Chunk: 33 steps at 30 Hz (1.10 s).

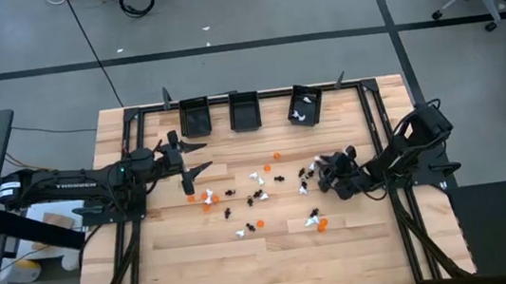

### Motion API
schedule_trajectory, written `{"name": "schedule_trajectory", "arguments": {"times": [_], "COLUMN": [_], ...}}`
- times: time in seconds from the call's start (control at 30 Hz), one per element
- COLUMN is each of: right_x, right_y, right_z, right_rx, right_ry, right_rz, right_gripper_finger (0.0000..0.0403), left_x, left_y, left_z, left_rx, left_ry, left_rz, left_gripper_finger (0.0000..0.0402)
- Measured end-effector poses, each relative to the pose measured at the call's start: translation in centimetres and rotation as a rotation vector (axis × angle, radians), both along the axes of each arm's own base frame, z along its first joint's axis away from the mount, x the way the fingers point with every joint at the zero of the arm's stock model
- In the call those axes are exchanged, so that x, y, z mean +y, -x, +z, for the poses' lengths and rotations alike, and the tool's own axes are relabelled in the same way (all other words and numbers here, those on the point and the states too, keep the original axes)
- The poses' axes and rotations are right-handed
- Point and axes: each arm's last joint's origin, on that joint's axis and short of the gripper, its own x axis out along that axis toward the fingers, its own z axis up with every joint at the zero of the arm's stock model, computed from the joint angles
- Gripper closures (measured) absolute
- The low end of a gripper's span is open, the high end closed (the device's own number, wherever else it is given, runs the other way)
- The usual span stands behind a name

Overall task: Sort Halloween decoration
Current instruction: Put the white ghost toy into the right black basket

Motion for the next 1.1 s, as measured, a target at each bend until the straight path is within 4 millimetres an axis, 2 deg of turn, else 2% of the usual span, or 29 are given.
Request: {"name": "schedule_trajectory", "arguments": {"times": [0.17,0.37,0.93,1.1], "right_x": [0.1,0.1,-0.1,0.0], "right_y": [-0.2,-0.3,-1.3,-2.6], "right_z": [0.1,0.2,0.8,1.2], "right_rx": [0.010,0.009,-0.003,0.021], "right_ry": [0.013,0.021,0.024,0.061], "right_rz": [0.040,0.058,0.131,0.168], "right_gripper_finger": [0.0329,0.0351,0.0356,0.0356], "left_x": [0.0,0.0,0.0,0.0], "left_y": [0.0,0.0,0.0,0.0], "left_z": [0.0,0.0,0.0,0.0], "left_rx": [0.000,0.000,0.000,0.000], "left_ry": [0.000,0.000,0.000,0.000], "left_rz": [0.000,0.000,0.000,0.000], "left_gripper_finger": [0.0147,0.0147,0.0147,0.0148]}}
